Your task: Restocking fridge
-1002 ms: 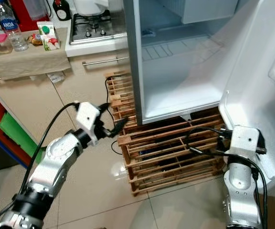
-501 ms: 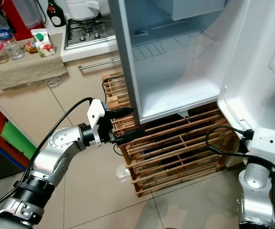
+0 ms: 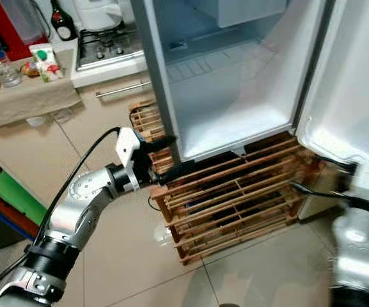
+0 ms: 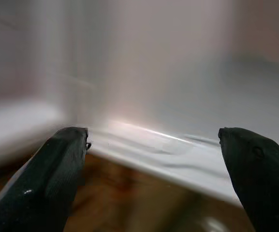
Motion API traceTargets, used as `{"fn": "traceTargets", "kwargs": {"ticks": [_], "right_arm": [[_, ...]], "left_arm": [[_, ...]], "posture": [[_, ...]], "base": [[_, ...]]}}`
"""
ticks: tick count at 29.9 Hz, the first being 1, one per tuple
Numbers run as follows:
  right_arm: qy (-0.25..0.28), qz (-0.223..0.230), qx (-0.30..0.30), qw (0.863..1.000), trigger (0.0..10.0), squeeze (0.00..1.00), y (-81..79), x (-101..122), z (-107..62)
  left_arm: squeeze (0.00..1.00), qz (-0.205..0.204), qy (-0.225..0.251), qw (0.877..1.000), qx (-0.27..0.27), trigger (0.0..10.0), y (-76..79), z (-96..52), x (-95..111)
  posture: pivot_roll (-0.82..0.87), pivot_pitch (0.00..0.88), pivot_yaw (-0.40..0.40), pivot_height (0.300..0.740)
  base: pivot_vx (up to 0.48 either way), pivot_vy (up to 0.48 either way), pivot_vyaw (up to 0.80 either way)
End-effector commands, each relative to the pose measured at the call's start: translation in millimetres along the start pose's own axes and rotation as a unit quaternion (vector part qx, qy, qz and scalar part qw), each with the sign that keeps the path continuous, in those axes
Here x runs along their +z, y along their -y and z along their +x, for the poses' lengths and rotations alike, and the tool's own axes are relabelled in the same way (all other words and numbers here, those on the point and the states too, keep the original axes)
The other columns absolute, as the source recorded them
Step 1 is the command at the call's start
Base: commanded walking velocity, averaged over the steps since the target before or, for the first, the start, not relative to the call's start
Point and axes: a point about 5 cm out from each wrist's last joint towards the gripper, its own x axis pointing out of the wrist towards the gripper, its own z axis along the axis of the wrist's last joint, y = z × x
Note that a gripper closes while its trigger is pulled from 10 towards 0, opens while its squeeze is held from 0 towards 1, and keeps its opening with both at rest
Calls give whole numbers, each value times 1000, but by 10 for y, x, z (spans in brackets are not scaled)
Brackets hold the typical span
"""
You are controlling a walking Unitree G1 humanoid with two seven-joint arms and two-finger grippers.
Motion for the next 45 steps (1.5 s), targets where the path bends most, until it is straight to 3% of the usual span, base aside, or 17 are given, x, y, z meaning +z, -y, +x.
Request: {"fn": "traceTargets", "kwargs": {"ticks": [1,2,4,5,6,7,9,10,11,12,13,14,18,24,27,36,45], "right_arm": [[27,15,23,999,10000,0,-106,121,-18],[36,49,68,996,10000,0,-317,174,-109],[38,58,92,993,10000,0,-425,195,-157],[36,70,114,990,10000,0,-528,202,-208],[20,92,144,985,10000,0,-662,167,-287],[20,92,144,985,10000,0,-662,167,-287],[-5,114,160,980,10000,0,-734,75,-343],[-5,114,160,980,10000,0,-734,75,-343],[-43,130,178,974,10000,0,-808,-83,-400],[-43,130,178,974,10000,0,-808,-83,-400],[-68,141,202,967,10000,0,-867,-171,-433],[-70,140,212,965,10000,0,-885,-178,-437],[-60,136,252,956,10000,0,-973,-136,-400],[-42,148,304,940,10000,0,-1185,-6,-253],[-33,154,317,935,10000,0,-1273,60,-218],[-47,148,300,941,10000,0,-1292,-22,-192],[-37,146,281,948,10000,0,-1287,-36,-226]], "left_arm": [[0,0,-2,1000,21,10000,-55,-67,4],[0,1,0,999,36,10000,-46,-76,-11],[0,2,2,999,47,10000,-54,-80,-15],[0,-3,-3,994,113,10000,-149,-99,-36],[0,-9,-24,968,251,10000,-356,-209,-106],[0,-9,-24,968,251,10000,-356,-209,-106],[0,-7,-42,933,356,10000,-507,-430,-175],[0,-7,-42,933,356,10000,-507,-430,-175],[0,4,-60,898,436,10000,-585,-746,-245],[0,4,-60,898,436,10000,-585,-746,-245],[0,23,-78,865,494,10000,-631,-1034,-281],[0,37,-89,853,514,10000,-647,-1130,-287],[0,46,-89,829,550,10000,-640,-1314,-304],[0,102,-27,825,556,10000,-699,-1192,-6],[0,128,-30,837,531,10000,-692,-1125,63],[0,122,-40,846,518,10000,-750,-1109,91],[0,122,-56,882,453,10000,-767,-831,65]], "posture": [[-153,0,143,740],[-152,0,141,740],[-150,0,139,740],[-148,0,140,740],[-148,0,140,740],[-148,0,140,740],[-141,0,138,740],[-141,0,138,740],[-119,0,116,740],[-119,0,116,740],[-107,0,103,740],[-88,0,80,740],[-37,0,35,740],[4,0,5,740],[16,0,4,740],[28,0,12,740],[-10,0,34,740]], "base": [[0,0,0],[0,0,0],[0,0,353],[0,0,694],[0,0,675],[0,0,675],[0,0,666],[0,0,656],[0,0,656],[0,0,656],[0,0,650],[0,0,650],[0,0,647],[0,240,616],[0,480,602],[0,478,338],[0,416,0]]}}
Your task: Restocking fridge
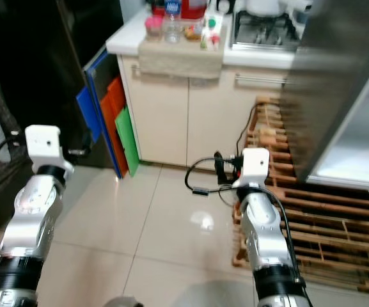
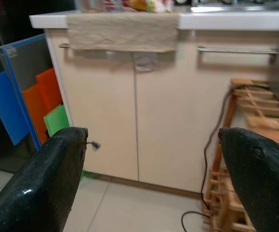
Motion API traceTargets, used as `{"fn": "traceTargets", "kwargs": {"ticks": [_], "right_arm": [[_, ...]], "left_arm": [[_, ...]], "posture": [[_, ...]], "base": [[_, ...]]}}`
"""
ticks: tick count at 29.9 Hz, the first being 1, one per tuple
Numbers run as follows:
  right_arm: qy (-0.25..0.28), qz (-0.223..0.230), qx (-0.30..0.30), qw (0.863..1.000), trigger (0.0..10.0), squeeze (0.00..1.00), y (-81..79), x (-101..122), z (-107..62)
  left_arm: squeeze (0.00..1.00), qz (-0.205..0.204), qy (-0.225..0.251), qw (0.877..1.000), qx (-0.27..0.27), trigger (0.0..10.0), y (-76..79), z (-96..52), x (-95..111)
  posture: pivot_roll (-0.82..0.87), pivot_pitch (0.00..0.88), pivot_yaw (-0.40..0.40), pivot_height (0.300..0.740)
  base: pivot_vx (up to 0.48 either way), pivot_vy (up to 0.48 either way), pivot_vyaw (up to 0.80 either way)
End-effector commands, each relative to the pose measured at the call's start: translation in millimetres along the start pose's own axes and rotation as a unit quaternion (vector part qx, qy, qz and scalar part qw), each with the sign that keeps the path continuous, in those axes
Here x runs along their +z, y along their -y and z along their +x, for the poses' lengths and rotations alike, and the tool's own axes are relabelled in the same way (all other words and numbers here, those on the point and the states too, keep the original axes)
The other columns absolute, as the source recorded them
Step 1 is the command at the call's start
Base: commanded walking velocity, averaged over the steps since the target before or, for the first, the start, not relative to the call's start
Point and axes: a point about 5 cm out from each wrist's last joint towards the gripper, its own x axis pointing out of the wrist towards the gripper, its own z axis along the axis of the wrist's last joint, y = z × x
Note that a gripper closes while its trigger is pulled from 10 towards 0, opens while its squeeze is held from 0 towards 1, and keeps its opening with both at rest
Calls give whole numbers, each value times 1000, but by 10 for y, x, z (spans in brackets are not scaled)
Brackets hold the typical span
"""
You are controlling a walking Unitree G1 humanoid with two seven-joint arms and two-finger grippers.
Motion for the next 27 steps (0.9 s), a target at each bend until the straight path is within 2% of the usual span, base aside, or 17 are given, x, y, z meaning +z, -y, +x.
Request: {"fn": "traceTargets", "kwargs": {"ticks": [1,3,5,9,18,27], "right_arm": [[15,0,0,1000,10000,0,-48,49,20],[20,-2,-10,1000,10000,0,-37,62,30],[25,-9,-10,1000,10000,0,-48,81,42],[28,-21,-11,999,10000,0,-67,80,52],[36,-35,-5,999,10000,0,-85,113,61],[34,-35,-12,999,10000,0,-66,108,54]], "left_arm": [[0,11,-18,1000,-12,10000,25,5,-71],[0,-27,-4,999,-30,10000,83,9,-29],[0,-41,20,998,-47,10000,141,-4,42],[0,-49,38,997,-49,10000,194,-38,81],[0,-51,37,996,-70,10000,285,-12,51],[0,-65,31,996,-60,10000,297,26,35]], "posture": [[-10,0,34,740],[-13,0,38,740],[-13,0,41,740],[-12,0,44,740],[-39,0,47,740],[-67,0,46,740]], "base": [[0,0,0],[0,0,-250],[240,0,-800],[480,0,-769],[472,0,0],[474,0,0]]}}
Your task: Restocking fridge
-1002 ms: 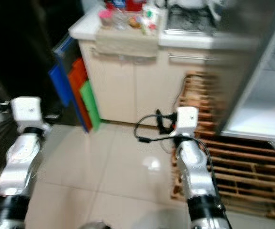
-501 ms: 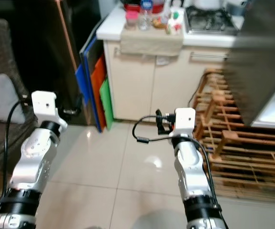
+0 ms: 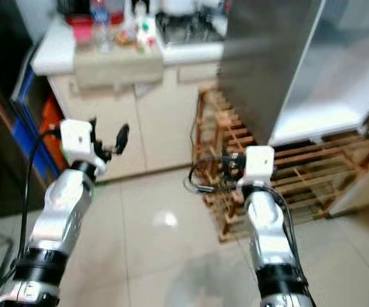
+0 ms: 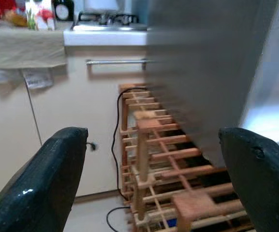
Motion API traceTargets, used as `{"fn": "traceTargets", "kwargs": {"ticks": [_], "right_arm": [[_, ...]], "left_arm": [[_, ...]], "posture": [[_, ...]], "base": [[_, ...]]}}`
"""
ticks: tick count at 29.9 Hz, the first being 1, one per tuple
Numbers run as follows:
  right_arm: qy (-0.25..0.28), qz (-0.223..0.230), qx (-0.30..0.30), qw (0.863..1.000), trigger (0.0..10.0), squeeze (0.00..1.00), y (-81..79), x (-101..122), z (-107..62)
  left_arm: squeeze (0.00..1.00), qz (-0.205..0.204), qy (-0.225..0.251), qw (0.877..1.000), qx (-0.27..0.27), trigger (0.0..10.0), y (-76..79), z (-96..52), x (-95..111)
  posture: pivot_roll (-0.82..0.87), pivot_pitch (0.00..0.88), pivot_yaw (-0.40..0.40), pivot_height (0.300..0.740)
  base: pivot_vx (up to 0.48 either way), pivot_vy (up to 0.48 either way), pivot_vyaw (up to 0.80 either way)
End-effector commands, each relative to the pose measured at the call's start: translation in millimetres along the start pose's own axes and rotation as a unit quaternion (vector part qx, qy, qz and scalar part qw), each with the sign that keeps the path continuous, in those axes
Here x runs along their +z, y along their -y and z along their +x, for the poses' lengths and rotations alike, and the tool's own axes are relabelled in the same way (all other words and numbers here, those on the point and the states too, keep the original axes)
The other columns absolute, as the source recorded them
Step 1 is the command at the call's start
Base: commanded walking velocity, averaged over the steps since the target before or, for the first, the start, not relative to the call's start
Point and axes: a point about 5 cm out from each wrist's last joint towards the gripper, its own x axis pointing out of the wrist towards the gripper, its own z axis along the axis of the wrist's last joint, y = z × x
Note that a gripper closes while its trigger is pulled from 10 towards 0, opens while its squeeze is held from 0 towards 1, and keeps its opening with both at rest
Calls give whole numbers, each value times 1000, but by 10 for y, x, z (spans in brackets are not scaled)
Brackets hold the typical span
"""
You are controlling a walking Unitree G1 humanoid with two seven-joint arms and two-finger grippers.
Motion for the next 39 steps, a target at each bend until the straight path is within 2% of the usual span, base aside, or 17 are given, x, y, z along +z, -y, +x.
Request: {"fn": "traceTargets", "kwargs": {"ticks": [1,13,15,24,33,39], "right_arm": [[5,4,19,1000,10000,0,-148,39,37],[1,-6,21,1000,10000,0,-145,58,28],[4,-8,23,1000,10000,0,-150,69,32],[8,-1,26,1000,10000,0,-195,90,64],[-2,-8,16,1000,10000,0,-182,81,124],[13,-3,17,1000,10000,0,-204,126,139]], "left_arm": [[0,-1,-6,1000,24,10000,-129,-34,-24],[0,-4,-5,999,54,10000,-168,11,-26],[0,-3,-5,998,57,10000,-181,17,-23],[0,11,-4,999,49,10000,-180,32,-4],[0,18,-3,999,40,10000,-202,63,21],[0,20,-1,999,40,10000,-210,56,27]], "posture": [[-68,0,45,740],[-82,0,45,740],[-78,0,46,740],[-62,0,52,740],[-53,0,50,740],[-45,0,48,740]], "base": [[472,0,0],[469,0,0],[448,0,750],[446,0,651],[446,0,0],[446,0,0]]}}
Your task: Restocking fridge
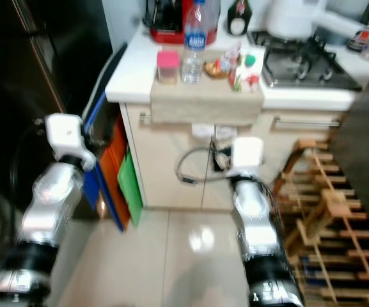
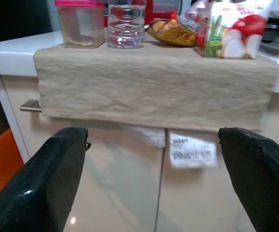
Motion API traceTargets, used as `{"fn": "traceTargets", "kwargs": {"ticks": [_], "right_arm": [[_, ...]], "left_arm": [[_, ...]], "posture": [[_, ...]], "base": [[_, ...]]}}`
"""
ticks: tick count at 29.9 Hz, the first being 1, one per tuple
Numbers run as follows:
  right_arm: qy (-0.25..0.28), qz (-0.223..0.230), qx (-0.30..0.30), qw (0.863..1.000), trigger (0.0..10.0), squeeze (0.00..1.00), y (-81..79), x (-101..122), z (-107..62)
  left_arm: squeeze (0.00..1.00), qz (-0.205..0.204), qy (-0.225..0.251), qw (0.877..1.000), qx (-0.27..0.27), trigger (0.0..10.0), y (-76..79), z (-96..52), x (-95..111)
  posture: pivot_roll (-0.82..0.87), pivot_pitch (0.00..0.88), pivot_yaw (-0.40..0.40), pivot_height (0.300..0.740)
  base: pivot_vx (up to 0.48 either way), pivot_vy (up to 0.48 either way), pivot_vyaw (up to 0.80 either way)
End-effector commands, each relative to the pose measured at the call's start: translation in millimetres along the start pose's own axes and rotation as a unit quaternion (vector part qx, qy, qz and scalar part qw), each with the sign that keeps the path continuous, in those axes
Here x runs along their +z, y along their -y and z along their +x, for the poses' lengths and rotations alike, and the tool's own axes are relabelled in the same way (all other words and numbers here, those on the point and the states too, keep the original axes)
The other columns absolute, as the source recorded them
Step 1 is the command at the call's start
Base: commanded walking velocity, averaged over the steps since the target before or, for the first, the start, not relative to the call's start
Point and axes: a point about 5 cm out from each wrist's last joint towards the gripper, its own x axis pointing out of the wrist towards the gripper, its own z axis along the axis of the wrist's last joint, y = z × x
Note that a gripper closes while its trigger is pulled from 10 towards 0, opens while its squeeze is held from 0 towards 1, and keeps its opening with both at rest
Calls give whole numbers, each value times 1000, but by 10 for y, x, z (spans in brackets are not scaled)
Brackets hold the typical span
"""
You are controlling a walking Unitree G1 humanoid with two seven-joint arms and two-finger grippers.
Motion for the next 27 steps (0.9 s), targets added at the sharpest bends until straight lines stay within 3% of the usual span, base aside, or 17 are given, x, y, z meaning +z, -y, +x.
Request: {"fn": "traceTargets", "kwargs": {"ticks": [1,11,18,20,27], "right_arm": [[17,-8,-16,1000,10000,0,104,64,6],[65,-9,1,998,10000,0,12,303,65],[115,6,19,993,10000,0,-105,633,94],[114,11,19,993,10000,0,-110,644,113],[93,13,18,995,10000,0,-110,596,162]], "left_arm": [[0,-4,10,1000,-16,10000,99,33,51],[0,1,20,1000,-21,10000,94,35,83],[0,1,23,999,-34,10000,138,25,91],[0,22,32,999,-32,10000,131,29,120],[0,14,48,999,-22,10000,103,73,187]], "posture": [[-41,0,46,740],[-38,0,40,740],[-42,0,40,740],[-42,0,39,740],[-41,0,41,740]], "base": [[446,0,0],[433,58,0],[0,477,0],[0,480,0],[0,315,0]]}}
